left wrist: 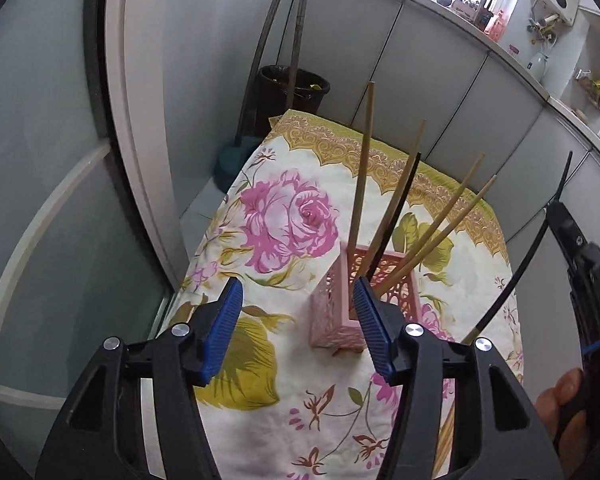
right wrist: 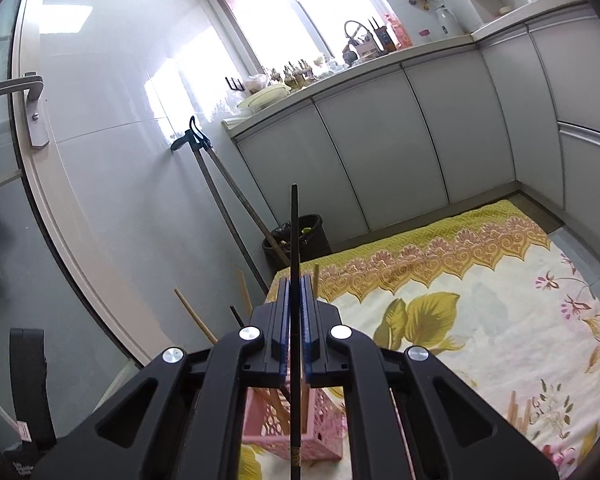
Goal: Organize utensils
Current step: 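Lower the right tool's black chopstick into the pink basket and open the right tool, then move both tools to the wooden chopsticks and close the left tool on one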
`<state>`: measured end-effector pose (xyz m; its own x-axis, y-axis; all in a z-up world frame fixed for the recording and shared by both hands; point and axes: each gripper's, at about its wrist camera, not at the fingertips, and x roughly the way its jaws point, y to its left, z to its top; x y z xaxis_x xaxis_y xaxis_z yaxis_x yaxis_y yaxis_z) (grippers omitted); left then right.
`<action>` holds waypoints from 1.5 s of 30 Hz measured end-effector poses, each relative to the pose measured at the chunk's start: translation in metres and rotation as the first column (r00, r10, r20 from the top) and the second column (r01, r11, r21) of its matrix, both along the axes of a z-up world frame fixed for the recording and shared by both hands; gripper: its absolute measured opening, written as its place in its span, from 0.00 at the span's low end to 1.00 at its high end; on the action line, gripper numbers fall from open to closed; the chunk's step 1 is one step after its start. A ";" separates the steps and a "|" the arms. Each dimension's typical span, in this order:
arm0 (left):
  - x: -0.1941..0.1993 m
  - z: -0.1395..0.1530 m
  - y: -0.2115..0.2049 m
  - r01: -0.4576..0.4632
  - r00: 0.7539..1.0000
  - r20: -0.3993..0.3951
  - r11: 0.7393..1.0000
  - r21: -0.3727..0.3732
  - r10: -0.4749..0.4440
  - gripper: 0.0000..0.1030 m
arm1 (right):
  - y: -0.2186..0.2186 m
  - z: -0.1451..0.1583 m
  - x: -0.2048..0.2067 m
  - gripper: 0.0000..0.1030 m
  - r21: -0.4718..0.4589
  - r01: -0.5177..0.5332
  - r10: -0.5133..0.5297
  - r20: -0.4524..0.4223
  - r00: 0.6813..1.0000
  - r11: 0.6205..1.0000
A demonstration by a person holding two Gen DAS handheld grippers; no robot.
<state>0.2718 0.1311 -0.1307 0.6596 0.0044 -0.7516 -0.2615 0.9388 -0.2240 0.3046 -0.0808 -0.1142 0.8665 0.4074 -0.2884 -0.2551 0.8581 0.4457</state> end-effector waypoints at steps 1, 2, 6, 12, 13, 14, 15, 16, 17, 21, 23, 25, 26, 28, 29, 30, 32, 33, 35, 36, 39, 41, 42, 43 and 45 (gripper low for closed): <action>-0.001 0.002 0.002 -0.005 1.000 0.012 1.000 0.012 0.005 0.55 | 0.006 0.000 0.004 0.05 -0.002 -0.005 0.005 0.013 1.000 1.000; -0.002 0.003 0.003 -0.010 1.000 0.025 1.000 0.023 0.009 0.58 | 0.012 -0.001 0.008 0.05 -0.013 -0.006 0.007 0.027 1.000 1.000; -0.001 0.001 0.008 -0.004 0.999 0.032 1.000 0.030 0.003 0.62 | 0.027 -0.009 0.021 0.05 -0.068 0.015 -0.011 0.065 0.998 0.998; 0.004 -0.004 0.010 -0.008 1.000 0.019 1.000 0.016 0.008 0.62 | 0.038 -0.027 0.026 0.05 -0.104 -0.008 0.015 0.065 0.998 0.995; 0.003 -0.003 0.009 -0.003 1.000 0.021 1.000 0.020 0.003 0.62 | 0.040 -0.029 0.026 0.05 -0.120 -0.012 0.019 0.056 0.998 0.993; 0.003 -0.003 0.007 0.003 1.000 0.021 1.000 0.030 -0.004 0.62 | 0.041 -0.031 0.026 0.06 -0.134 -0.024 0.029 0.037 0.999 0.991; 0.003 -0.002 0.006 0.008 1.000 0.020 0.999 0.037 -0.009 0.62 | 0.040 -0.032 0.026 0.06 -0.144 -0.035 0.038 0.018 0.999 0.989; 0.003 -0.002 0.005 0.013 1.000 0.020 0.999 0.038 -0.014 0.62 | 0.039 -0.032 0.024 0.07 -0.155 -0.041 0.042 0.005 0.999 0.987; 0.002 -0.002 0.004 0.018 1.000 0.023 0.999 0.038 -0.019 0.62 | 0.038 -0.029 0.021 0.14 -0.170 -0.051 0.051 -0.004 0.999 0.984; 0.000 0.002 -0.001 0.031 0.999 0.037 0.999 0.039 -0.032 0.62 | 0.016 -0.014 0.003 0.22 -0.207 -0.037 0.034 -0.014 0.999 0.978; -0.001 0.003 -0.008 0.048 0.998 0.038 0.998 0.043 -0.050 0.62 | -0.007 -0.005 -0.005 0.26 -0.194 -0.012 0.002 -0.052 0.999 0.981; -0.003 0.006 -0.018 0.086 0.995 0.044 0.995 0.052 -0.088 0.62 | -0.033 0.006 -0.015 0.29 -0.183 0.019 -0.032 -0.072 0.997 0.983; -0.005 0.009 -0.026 0.108 0.992 0.052 0.992 0.062 -0.111 0.62 | -0.047 0.011 -0.021 0.29 -0.188 0.042 -0.059 -0.088 0.994 0.981; -0.008 0.011 -0.040 0.158 0.985 0.065 0.985 0.070 -0.162 0.62 | -0.076 0.020 -0.034 0.29 -0.193 0.087 -0.114 -0.132 0.985 0.977; -0.009 0.011 -0.048 0.189 0.979 0.069 0.980 0.066 -0.193 0.62 | -0.092 0.022 -0.041 0.30 -0.181 0.107 -0.135 -0.149 0.980 0.978; -0.010 0.011 -0.058 0.226 0.971 0.068 0.973 0.055 -0.230 0.62 | -0.106 0.022 -0.048 0.30 -0.173 0.128 -0.158 -0.175 0.972 0.977; -0.012 0.008 -0.078 0.295 0.953 0.058 0.955 0.040 -0.297 0.61 | -0.129 0.015 -0.057 0.37 -0.165 0.156 -0.193 -0.235 0.953 0.974; -0.013 0.006 -0.090 0.333 0.941 0.053 0.942 0.038 -0.335 0.61 | -0.139 0.008 -0.061 0.39 -0.157 0.164 -0.202 -0.269 0.942 0.974; -0.014 -0.001 -0.115 0.402 0.915 0.032 0.915 0.039 -0.403 0.61 | -0.156 -0.011 -0.062 0.39 -0.136 0.173 -0.212 -0.361 0.908 0.975; -0.014 -0.006 -0.126 0.431 0.902 0.017 0.901 0.037 -0.432 0.61 | -0.164 -0.021 -0.061 0.39 -0.115 0.172 -0.204 -0.407 0.890 0.978; -0.010 -0.025 -0.158 0.504 0.863 -0.040 0.864 0.008 -0.503 0.61 | -0.178 -0.044 -0.063 0.39 -0.127 0.178 -0.218 -0.498 0.840 0.976; -0.006 -0.039 -0.175 0.536 0.841 -0.075 0.844 -0.021 -0.536 0.60 | -0.183 -0.056 -0.064 0.39 -0.150 0.158 -0.215 -0.540 0.814 0.976; -0.004 -0.046 -0.182 0.546 0.832 -0.089 0.837 -0.034 -0.547 0.60 | -0.186 -0.062 -0.064 0.39 -0.133 0.150 -0.199 -0.566 0.800 0.980; -0.001 -0.054 -0.189 0.553 0.825 -0.106 0.832 -0.047 -0.555 0.60 | -0.191 -0.067 -0.065 0.39 -0.111 0.156 -0.191 -0.587 0.787 0.982; 0.006 -0.069 -0.202 0.569 0.808 -0.140 0.819 -0.069 -0.573 0.59 | -0.200 -0.072 -0.068 0.39 -0.083 0.172 -0.186 -0.613 0.768 0.982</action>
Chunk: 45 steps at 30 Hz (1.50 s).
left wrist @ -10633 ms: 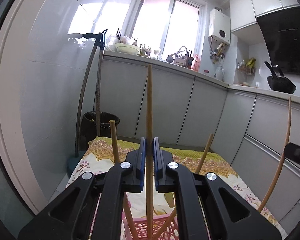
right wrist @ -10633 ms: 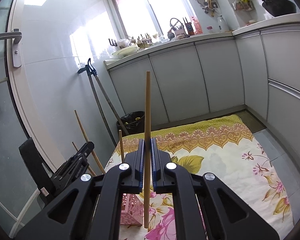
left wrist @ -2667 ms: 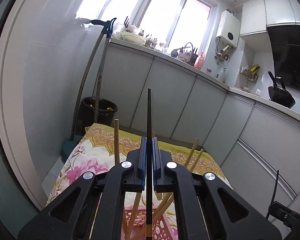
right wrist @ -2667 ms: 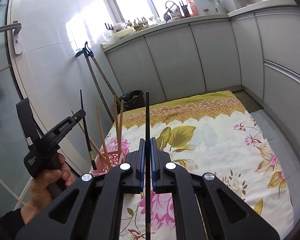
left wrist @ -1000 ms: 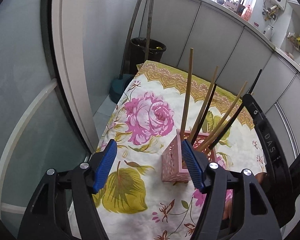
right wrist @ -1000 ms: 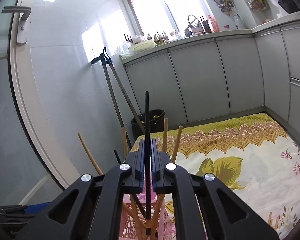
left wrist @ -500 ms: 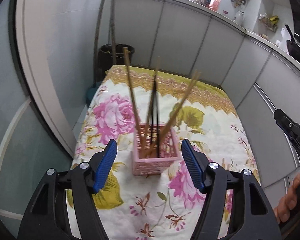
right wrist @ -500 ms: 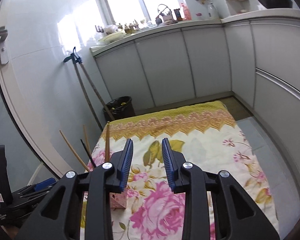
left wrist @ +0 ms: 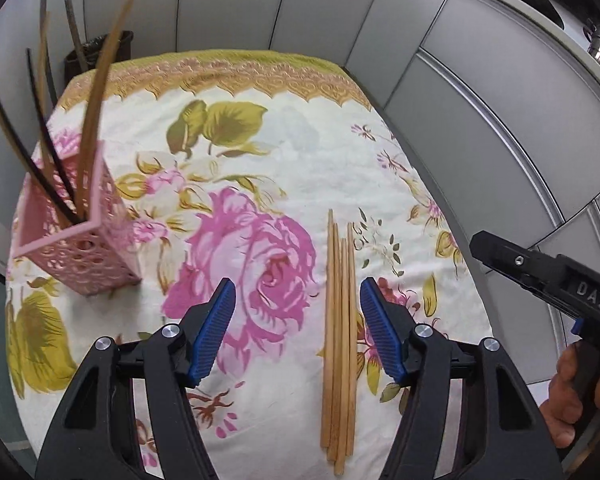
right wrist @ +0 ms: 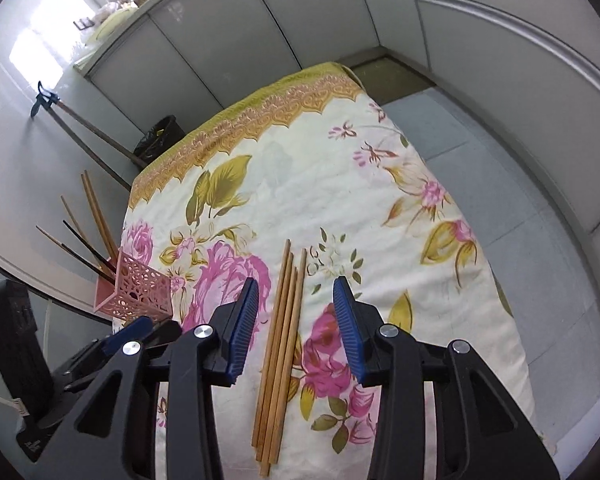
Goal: Organize utensils
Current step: 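Move both tools to the wooden chopsticks and close the left tool on one, then lift the wooden chopstick with the left tool while the right tool grasps another wooden chopstick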
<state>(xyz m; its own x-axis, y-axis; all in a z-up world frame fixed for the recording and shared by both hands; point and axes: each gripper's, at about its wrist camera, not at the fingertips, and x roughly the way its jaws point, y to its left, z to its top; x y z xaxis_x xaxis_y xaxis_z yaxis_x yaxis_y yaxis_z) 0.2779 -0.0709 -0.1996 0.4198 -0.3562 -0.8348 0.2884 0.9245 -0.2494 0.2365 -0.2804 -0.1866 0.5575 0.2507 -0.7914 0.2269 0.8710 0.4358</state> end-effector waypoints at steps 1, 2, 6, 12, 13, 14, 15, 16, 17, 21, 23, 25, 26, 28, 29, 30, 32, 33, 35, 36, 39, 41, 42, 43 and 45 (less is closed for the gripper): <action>0.003 -0.007 -0.006 0.009 1.000 -0.016 1.000 0.006 -0.009 0.58 | -0.004 -0.002 -0.001 0.39 0.007 0.005 -0.005 -0.009 1.000 1.000; 0.004 -0.014 -0.012 0.011 1.000 -0.027 1.000 0.015 -0.010 0.57 | -0.007 -0.001 -0.003 0.37 0.013 0.009 -0.009 -0.018 1.000 1.000; 0.017 -0.034 -0.028 0.030 0.998 -0.048 0.998 0.051 -0.028 0.47 | -0.015 0.001 -0.005 0.37 0.025 0.025 -0.024 -0.025 0.999 0.999; 0.035 -0.053 -0.034 0.014 0.992 -0.125 1.000 -0.011 -0.015 0.39 | -0.022 0.003 -0.005 0.37 0.032 0.032 -0.031 -0.023 0.999 0.999; 0.036 -0.056 -0.037 0.013 0.991 -0.135 1.000 -0.010 -0.014 0.37 | -0.022 0.002 -0.004 0.37 0.035 0.031 -0.030 -0.022 0.999 0.999; 0.037 -0.058 -0.039 0.017 0.989 -0.144 1.000 -0.011 -0.019 0.36 | -0.022 0.002 -0.004 0.37 0.036 0.029 -0.029 -0.022 0.999 0.999; 0.037 -0.060 -0.042 0.024 0.988 -0.149 1.000 -0.014 -0.026 0.33 | -0.022 0.002 -0.003 0.37 0.038 0.028 -0.027 -0.021 0.999 0.999; 0.037 -0.062 -0.045 0.028 0.988 -0.153 1.000 -0.010 -0.029 0.33 | -0.021 0.002 -0.003 0.37 0.041 0.027 -0.026 -0.022 0.999 0.999; 0.038 -0.063 -0.048 0.035 0.988 -0.154 0.999 0.000 -0.035 0.32 | -0.021 0.001 -0.003 0.37 0.044 0.026 -0.025 -0.022 0.999 0.999; 0.041 -0.070 -0.054 0.039 0.986 -0.162 0.998 0.038 -0.033 0.23 | -0.020 0.002 -0.002 0.37 0.048 0.018 -0.017 -0.017 1.000 0.999; 0.042 -0.070 -0.055 0.048 0.987 -0.157 0.998 0.040 -0.041 0.20 | -0.019 0.002 -0.001 0.37 0.048 0.014 -0.014 -0.014 1.000 0.999; 0.042 -0.070 -0.056 0.052 0.987 -0.152 0.997 0.048 -0.044 0.18 | -0.019 0.002 -0.001 0.37 0.042 0.016 -0.015 -0.015 1.000 0.999; 0.042 -0.070 -0.057 0.056 0.988 -0.149 0.997 0.054 -0.047 0.16 | -0.019 0.002 -0.001 0.37 0.041 0.017 -0.016 -0.015 1.000 0.999; 0.043 -0.070 -0.058 0.058 0.988 -0.149 0.997 0.051 -0.050 0.11 | -0.019 0.001 -0.001 0.37 0.045 0.018 -0.017 -0.016 1.000 0.999; 0.043 -0.070 -0.056 0.055 0.988 -0.149 0.997 0.049 -0.047 0.07 | -0.019 0.001 0.000 0.37 0.045 0.017 -0.016 -0.016 1.000 0.999; 0.044 -0.070 -0.056 0.051 0.987 -0.153 0.998 0.046 -0.043 0.06 | -0.019 0.001 0.000 0.37 0.044 0.015 -0.014 -0.015 1.000 0.999; 0.044 -0.071 -0.053 0.049 0.987 -0.154 0.998 0.050 -0.041 0.05 | -0.019 0.001 0.000 0.37 0.043 0.013 -0.013 -0.014 1.000 0.999; 0.044 -0.071 -0.051 0.049 0.988 -0.151 0.998 0.046 -0.041 0.05 | -0.019 0.001 0.000 0.37 0.044 0.013 -0.013 -0.014 1.000 0.999; 0.044 -0.070 -0.051 0.053 0.988 -0.145 0.997 0.056 -0.044 0.05 | -0.017 0.000 0.001 0.37 0.045 0.011 -0.010 -0.015 1.000 0.999; 0.044 -0.070 -0.051 0.055 0.989 -0.141 0.997 0.062 -0.046 0.05 | -0.017 0.000 0.001 0.37 0.043 0.009 -0.008 -0.016 1.000 0.999; 0.039 -0.068 -0.060 0.098 0.991 -0.107 0.986 0.135 -0.084 0.06 | -0.014 -0.002 0.002 0.37 0.038 -0.001 0.002 -0.024 1.000 0.999; 0.036 -0.071 -0.072 0.127 0.990 -0.084 0.969 0.213 -0.111 0.08 | -0.014 -0.003 0.003 0.37 0.033 0.001 0.000 -0.030 1.000 0.999; 0.036 -0.071 -0.076 0.132 0.990 -0.077 0.963 0.235 -0.117 0.08 | -0.014 -0.004 0.003 0.37 0.030 0.004 -0.003 -0.031 1.000 1.000; 0.039 -0.071 -0.077 0.130 0.990 -0.079 0.963 0.236 -0.114 0.08 | -0.015 -0.004 0.003 0.37 0.025 0.006 -0.005 -0.035 0.999 1.000; 0.045 -0.072 -0.075 0.120 0.991 -0.085 0.969 0.215 -0.104 0.07 | -0.015 -0.006 0.003 0.37 0.021 0.006 -0.005 -0.043 0.999 1.000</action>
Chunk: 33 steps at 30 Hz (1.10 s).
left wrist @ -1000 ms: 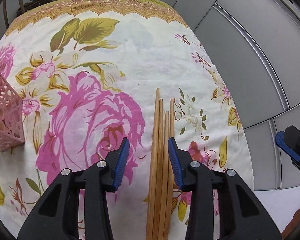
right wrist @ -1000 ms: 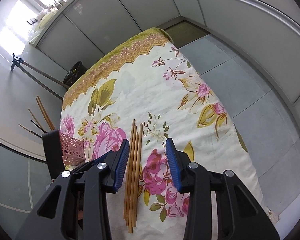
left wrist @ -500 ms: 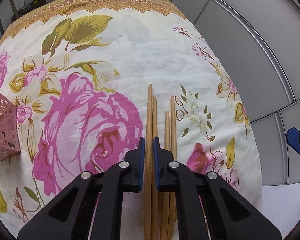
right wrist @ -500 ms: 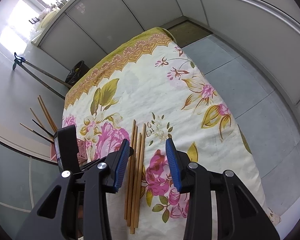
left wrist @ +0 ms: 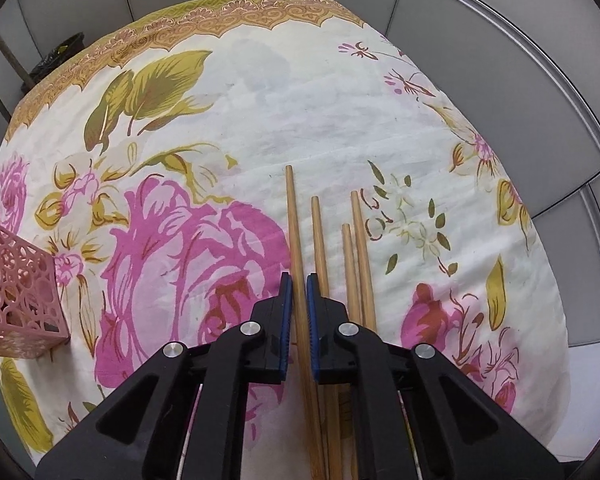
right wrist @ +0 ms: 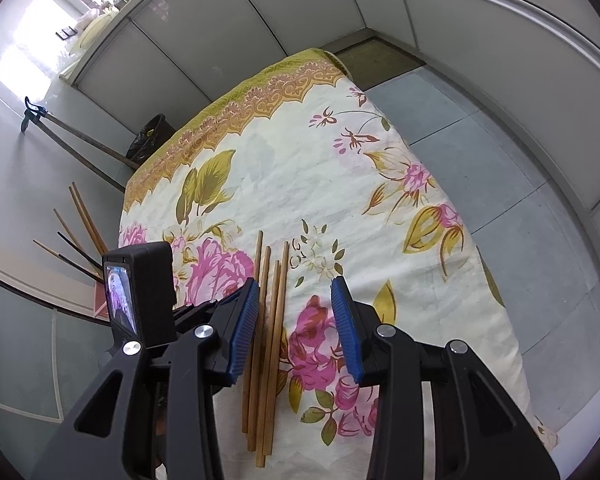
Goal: Organize utensils
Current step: 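Lift the wooden chopstick with the left tool while the right tool grasps another wooden chopstick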
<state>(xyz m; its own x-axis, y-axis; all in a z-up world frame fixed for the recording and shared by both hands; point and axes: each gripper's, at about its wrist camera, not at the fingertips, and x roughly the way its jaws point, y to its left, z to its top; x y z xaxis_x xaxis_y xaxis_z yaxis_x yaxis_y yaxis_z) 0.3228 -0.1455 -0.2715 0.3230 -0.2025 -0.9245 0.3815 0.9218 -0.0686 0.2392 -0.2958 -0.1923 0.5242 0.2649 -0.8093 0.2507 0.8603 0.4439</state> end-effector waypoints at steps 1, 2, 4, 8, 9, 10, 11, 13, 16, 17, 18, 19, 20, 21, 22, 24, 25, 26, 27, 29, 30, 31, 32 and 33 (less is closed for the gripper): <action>0.001 0.000 0.001 -0.004 1.000 0.001 1.000 -0.011 0.004 0.06 | 0.000 -0.001 0.000 0.37 -0.004 0.000 0.000 -0.003 1.000 1.000; 0.001 0.000 0.002 -0.009 1.000 0.005 1.000 -0.013 0.009 0.05 | -0.001 -0.002 0.000 0.37 -0.007 0.001 -0.001 -0.005 1.000 1.000; 0.000 0.004 0.007 -0.030 0.999 0.023 0.999 -0.022 0.031 0.05 | -0.002 -0.005 0.002 0.37 -0.011 -0.003 0.003 -0.011 1.000 1.000; -0.006 0.042 0.028 -0.070 0.991 0.099 0.986 -0.151 0.085 0.05 | 0.008 -0.021 0.010 0.19 0.005 -0.060 0.061 -0.052 0.997 0.998; -0.009 0.055 0.035 -0.081 0.987 0.121 0.979 -0.185 0.104 0.05 | 0.013 -0.025 0.013 0.17 0.012 -0.083 0.084 -0.060 0.995 0.996; -0.011 0.066 0.041 -0.091 0.982 0.141 0.973 -0.214 0.123 0.05 | 0.019 -0.027 0.015 0.15 0.014 -0.108 0.109 -0.064 0.992 0.994; -0.015 0.076 0.049 -0.102 0.977 0.159 0.966 -0.237 0.142 0.05 | 0.026 -0.029 0.017 0.13 0.018 -0.132 0.133 -0.064 0.989 0.991; -0.025 0.095 0.066 -0.122 0.965 0.193 0.953 -0.278 0.180 0.05 | 0.042 -0.033 0.023 0.12 0.029 -0.194 0.195 -0.061 0.979 0.981; -0.040 0.118 0.086 -0.126 0.950 0.231 0.934 -0.333 0.210 0.05 | 0.069 -0.043 0.031 0.12 0.042 -0.271 0.273 -0.083 0.958 0.962; -0.044 0.123 0.092 -0.123 0.946 0.242 0.931 -0.342 0.214 0.05 | 0.078 -0.049 0.034 0.12 0.032 -0.291 0.293 -0.100 0.951 0.956; -0.048 0.129 0.095 -0.118 0.942 0.257 0.930 -0.347 0.216 0.05 | 0.084 -0.054 0.037 0.12 0.020 -0.303 0.303 -0.117 0.946 0.953; -0.051 0.134 0.098 -0.116 0.938 0.270 0.931 -0.346 0.217 0.05 | 0.090 -0.058 0.039 0.12 0.011 -0.310 0.309 -0.132 0.942 0.951; -0.054 0.138 0.101 -0.115 0.934 0.281 0.929 -0.351 0.222 0.05 | 0.094 -0.063 0.041 0.12 0.003 -0.317 0.314 -0.146 0.938 0.948; -0.057 0.143 0.105 -0.110 0.930 0.291 0.926 -0.362 0.225 0.05 | 0.098 -0.066 0.043 0.12 -0.007 -0.324 0.320 -0.156 0.935 0.946; -0.059 0.147 0.108 -0.106 0.927 0.300 0.925 -0.365 0.224 0.05 | 0.100 -0.069 0.046 0.12 -0.020 -0.326 0.318 -0.167 0.933 0.945; -0.065 0.155 0.114 -0.098 0.920 0.321 0.924 -0.369 0.225 0.05 | 0.102 -0.076 0.051 0.12 -0.032 -0.316 0.305 -0.185 0.934 0.948; -0.065 0.157 0.117 -0.094 0.918 0.327 0.923 -0.372 0.225 0.05 | 0.102 -0.079 0.054 0.12 -0.036 -0.310 0.297 -0.195 0.935 0.950; -0.067 0.159 0.119 -0.092 0.916 0.331 0.922 -0.375 0.226 0.05 | 0.102 -0.082 0.056 0.12 -0.044 -0.305 0.290 -0.203 0.935 0.951; -0.067 0.160 0.120 -0.091 0.916 0.332 0.921 -0.379 0.227 0.05 | 0.103 -0.084 0.057 0.12 -0.051 -0.307 0.291 -0.209 0.934 0.950; -0.068 0.161 0.122 -0.086 0.914 0.337 0.921 -0.380 0.225 0.05 | 0.106 -0.086 0.059 0.12 -0.075 -0.308 0.286 -0.217 0.933 0.948; -0.068 0.161 0.123 -0.086 0.913 0.342 0.923 -0.375 0.224 0.05 | 0.107 -0.087 0.061 0.12 -0.099 -0.302 0.272 -0.233 0.934 0.948; -0.068 0.160 0.125 -0.085 0.912 0.345 0.923 -0.374 0.224 0.05 | 0.108 -0.090 0.063 0.12 -0.111 -0.299 0.266 -0.245 0.932 0.948; -0.068 0.160 0.125 -0.085 0.911 0.346 0.923 -0.376 0.225 0.05 | 0.109 -0.091 0.064 0.12 -0.116 -0.297 0.263 -0.246 0.933 0.948; -0.068 0.160 0.126 -0.086 0.910 0.347 0.921 -0.379 0.228 0.05 | 0.111 -0.091 0.064 0.12 -0.130 -0.301 0.264 -0.246 0.933 0.945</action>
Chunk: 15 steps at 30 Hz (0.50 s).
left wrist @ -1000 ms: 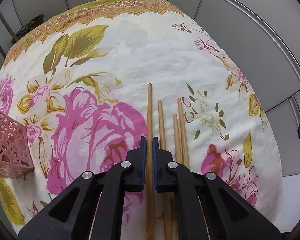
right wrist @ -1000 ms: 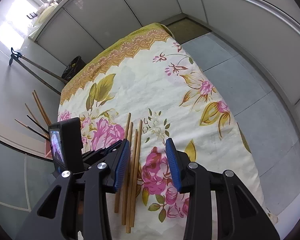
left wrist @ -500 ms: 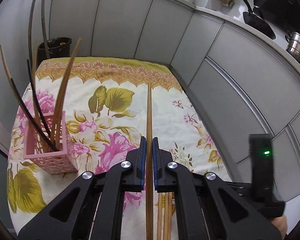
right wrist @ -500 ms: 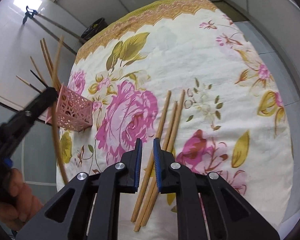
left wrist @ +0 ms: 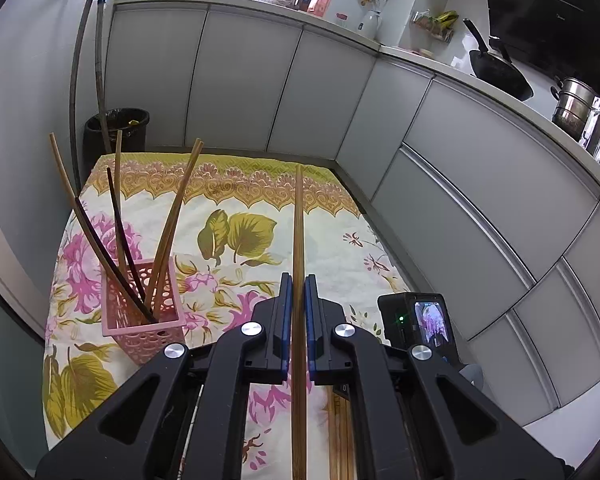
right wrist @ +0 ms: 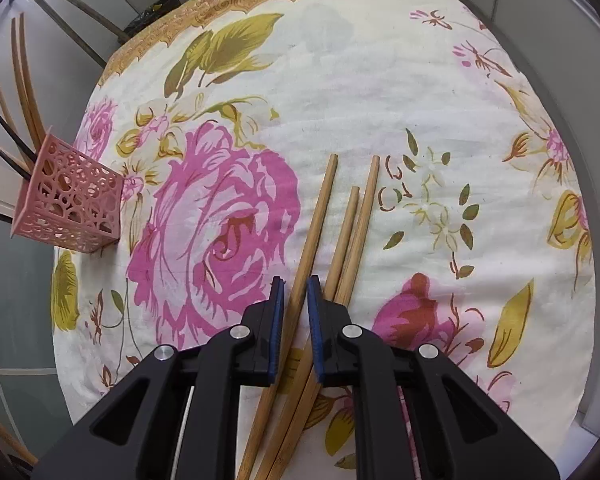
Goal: Organize utensils
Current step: 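Lift the wooden chopstick with the left tool while the right tool grasps another wooden chopstick, then carry both wooden chopsticks to the pink basket, insert the left tool's and open it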
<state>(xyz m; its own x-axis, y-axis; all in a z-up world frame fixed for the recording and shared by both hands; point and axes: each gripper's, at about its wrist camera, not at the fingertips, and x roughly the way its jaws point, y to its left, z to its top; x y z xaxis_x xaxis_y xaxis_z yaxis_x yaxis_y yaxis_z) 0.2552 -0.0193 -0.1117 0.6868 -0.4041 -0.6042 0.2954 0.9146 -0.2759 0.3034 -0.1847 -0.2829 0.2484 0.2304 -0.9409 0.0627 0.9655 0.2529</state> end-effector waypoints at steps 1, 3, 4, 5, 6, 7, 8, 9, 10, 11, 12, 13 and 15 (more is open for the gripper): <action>-0.002 0.001 0.002 -0.004 1.000 0.004 1.000 -0.004 0.004 0.05 | 0.003 0.001 0.000 0.13 -0.016 -0.008 0.008 0.001 1.000 1.000; -0.002 0.003 0.004 -0.010 1.000 0.015 1.000 -0.012 0.010 0.05 | 0.005 0.001 0.001 0.13 -0.033 -0.011 0.011 0.008 1.000 0.999; -0.003 0.004 0.006 -0.009 1.000 0.021 1.000 -0.016 0.010 0.05 | 0.006 0.001 0.000 0.13 -0.041 -0.012 0.012 0.010 1.000 0.999; -0.004 0.005 0.007 -0.011 1.000 0.028 1.000 -0.018 0.012 0.05 | 0.007 0.002 0.000 0.12 -0.052 -0.010 0.011 0.012 1.000 0.999; -0.004 0.006 0.008 -0.015 0.999 0.035 1.000 -0.020 0.016 0.05 | 0.008 0.002 0.000 0.10 -0.060 -0.009 0.010 0.016 1.000 0.998; -0.004 0.007 0.009 -0.016 0.999 0.042 1.000 -0.023 0.017 0.05 | 0.008 0.002 0.000 0.09 -0.057 -0.007 0.008 0.019 1.000 0.998; -0.005 0.008 0.010 -0.016 0.999 0.048 0.999 -0.027 0.018 0.05 | 0.008 0.003 -0.001 0.08 -0.036 -0.001 0.002 0.022 1.000 0.999; -0.006 0.009 0.010 -0.017 0.998 0.055 0.999 -0.029 0.019 0.05 | 0.010 0.006 -0.002 0.07 -0.023 0.003 -0.002 0.033 0.999 1.000; -0.006 0.010 0.010 -0.019 0.998 0.062 0.999 -0.028 0.021 0.05 | 0.011 0.012 -0.004 0.07 -0.017 0.004 -0.003 0.052 0.999 1.000; -0.007 0.011 0.011 -0.020 0.998 0.067 0.999 -0.026 0.021 0.05 | 0.012 0.020 -0.005 0.07 -0.003 0.003 -0.003 0.075 0.997 1.000; -0.007 0.012 0.012 -0.022 0.997 0.074 0.999 -0.027 0.024 0.05 | 0.012 0.028 -0.006 0.07 0.020 0.006 -0.008 0.096 0.995 1.000; -0.007 0.013 0.013 -0.023 0.997 0.079 0.999 -0.033 0.026 0.05 | 0.010 0.035 -0.008 0.07 0.045 0.009 -0.014 0.118 0.993 0.999; -0.008 0.015 0.017 -0.027 0.995 0.090 0.999 -0.042 0.031 0.05 | 0.008 0.049 -0.012 0.07 0.078 0.009 -0.022 0.168 0.986 0.997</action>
<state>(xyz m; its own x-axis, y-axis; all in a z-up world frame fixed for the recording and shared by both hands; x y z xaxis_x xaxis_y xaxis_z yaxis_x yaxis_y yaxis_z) 0.2475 -0.0026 -0.0972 0.7498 -0.4061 -0.5223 0.2944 0.9118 -0.2863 0.2918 -0.1768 -0.2343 0.4063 0.2949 -0.8648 0.0279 0.9420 0.3344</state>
